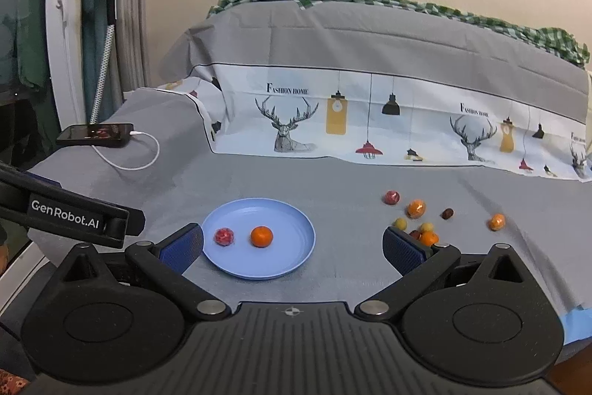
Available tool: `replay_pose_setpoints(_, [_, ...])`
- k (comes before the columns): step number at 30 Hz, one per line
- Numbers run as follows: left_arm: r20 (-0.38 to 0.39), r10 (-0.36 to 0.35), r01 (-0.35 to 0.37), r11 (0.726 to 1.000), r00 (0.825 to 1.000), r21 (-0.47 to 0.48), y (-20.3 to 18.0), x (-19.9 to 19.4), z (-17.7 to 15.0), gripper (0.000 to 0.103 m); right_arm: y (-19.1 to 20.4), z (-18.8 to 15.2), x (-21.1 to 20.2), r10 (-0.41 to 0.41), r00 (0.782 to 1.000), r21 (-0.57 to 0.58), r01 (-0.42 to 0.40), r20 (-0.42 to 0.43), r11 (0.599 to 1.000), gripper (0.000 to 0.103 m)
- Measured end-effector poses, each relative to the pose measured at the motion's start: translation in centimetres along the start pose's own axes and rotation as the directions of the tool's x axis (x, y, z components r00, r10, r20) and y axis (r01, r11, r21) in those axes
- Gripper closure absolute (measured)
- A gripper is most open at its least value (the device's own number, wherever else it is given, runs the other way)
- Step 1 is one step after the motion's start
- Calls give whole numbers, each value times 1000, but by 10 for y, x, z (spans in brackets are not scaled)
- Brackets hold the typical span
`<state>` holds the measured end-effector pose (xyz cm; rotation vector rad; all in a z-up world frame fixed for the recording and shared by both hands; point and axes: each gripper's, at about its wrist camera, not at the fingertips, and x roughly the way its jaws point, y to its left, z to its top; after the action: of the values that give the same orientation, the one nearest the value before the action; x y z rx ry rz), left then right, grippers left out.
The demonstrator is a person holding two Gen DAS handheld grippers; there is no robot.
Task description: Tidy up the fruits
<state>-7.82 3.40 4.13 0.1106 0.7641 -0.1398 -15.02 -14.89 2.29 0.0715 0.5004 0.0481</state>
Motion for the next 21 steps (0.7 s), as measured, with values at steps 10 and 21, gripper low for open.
replay_pose_setpoints(10, [7, 7, -7, 1000, 1000, 6, -2, -6, -2, 0, -4, -2, -4, 8, 1000, 16, -9, 10, 1000, 1])
replay_pose_setpoints(21, [-12, 25, -25, 999, 1000, 21, -3, 6, 1, 0, -5, -5, 9, 22, 1000, 22, -22, -18, 1000, 1])
